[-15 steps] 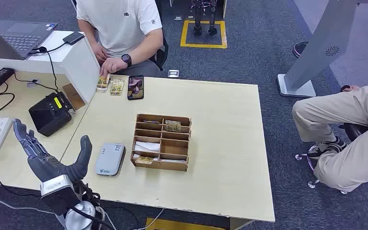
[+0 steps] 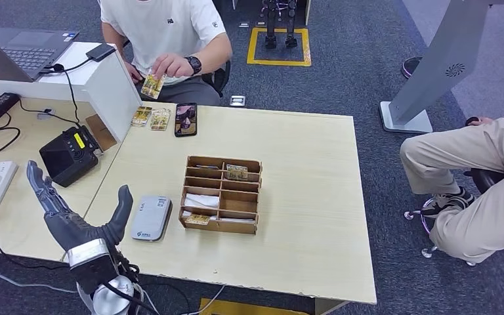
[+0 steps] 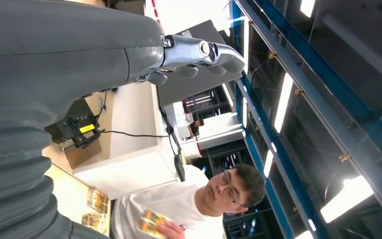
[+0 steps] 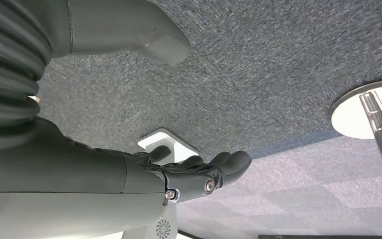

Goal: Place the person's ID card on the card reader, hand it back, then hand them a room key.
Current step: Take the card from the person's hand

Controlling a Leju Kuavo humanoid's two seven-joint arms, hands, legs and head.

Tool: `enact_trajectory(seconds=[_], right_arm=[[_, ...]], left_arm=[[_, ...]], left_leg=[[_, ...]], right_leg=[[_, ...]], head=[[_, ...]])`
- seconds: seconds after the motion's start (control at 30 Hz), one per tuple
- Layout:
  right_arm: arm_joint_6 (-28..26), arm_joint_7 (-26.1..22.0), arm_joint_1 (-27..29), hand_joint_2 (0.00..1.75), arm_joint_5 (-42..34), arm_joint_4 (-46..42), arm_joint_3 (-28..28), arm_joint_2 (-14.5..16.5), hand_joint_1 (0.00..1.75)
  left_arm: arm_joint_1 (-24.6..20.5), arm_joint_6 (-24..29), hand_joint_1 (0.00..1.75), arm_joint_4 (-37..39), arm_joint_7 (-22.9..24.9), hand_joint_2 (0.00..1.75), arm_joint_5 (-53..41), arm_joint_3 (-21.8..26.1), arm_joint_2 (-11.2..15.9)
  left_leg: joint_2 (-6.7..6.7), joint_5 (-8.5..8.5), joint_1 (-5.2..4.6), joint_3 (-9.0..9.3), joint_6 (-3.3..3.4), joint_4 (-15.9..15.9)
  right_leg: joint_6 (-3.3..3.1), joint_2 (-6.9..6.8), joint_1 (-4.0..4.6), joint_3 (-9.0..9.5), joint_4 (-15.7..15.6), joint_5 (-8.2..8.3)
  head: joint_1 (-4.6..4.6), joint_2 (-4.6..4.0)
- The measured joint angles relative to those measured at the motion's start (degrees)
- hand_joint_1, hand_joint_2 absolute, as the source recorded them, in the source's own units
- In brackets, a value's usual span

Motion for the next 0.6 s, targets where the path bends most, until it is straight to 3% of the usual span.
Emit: enact_trajectory(seconds=[0.23,0.4,0.6], right_arm=[[0.00,-1.32,-0.11,1.75,2.44,0.14,0.00,0.00,0.00],[0.00,-1.88,-0.34,1.75,3.60,0.39,0.00,0.00,0.00],[0.00,-2.96,-0.55,1.75,4.35,0.85,0.00,0.00,0.00]], left_arm=[[-1.84,0.00,0.00,6.65,3.82,1.75,-4.02,0.41,0.13],[-5.93,0.00,0.00,12.01,6.44,1.75,-3.80,0.41,0.28],[-12.20,0.02,0.00,17.13,5.92,1.75,-7.43,1.56,0.16]], left_leg=[[0.01,0.01,0.00,0.04,0.00,0.01],[0.00,0.04,0.00,0.05,-0.01,0.01],[-0.03,0.07,0.00,0.03,0.01,0.01]], right_leg=[[0.00,0.01,0.00,-0.02,0.00,0.01],[-0.01,0.01,0.00,0.02,0.01,0.02],[-0.02,-0.03,0.00,0.04,0.02,0.03]], head=[[0.01,0.00],[0.01,0.00],[0.01,0.00]])
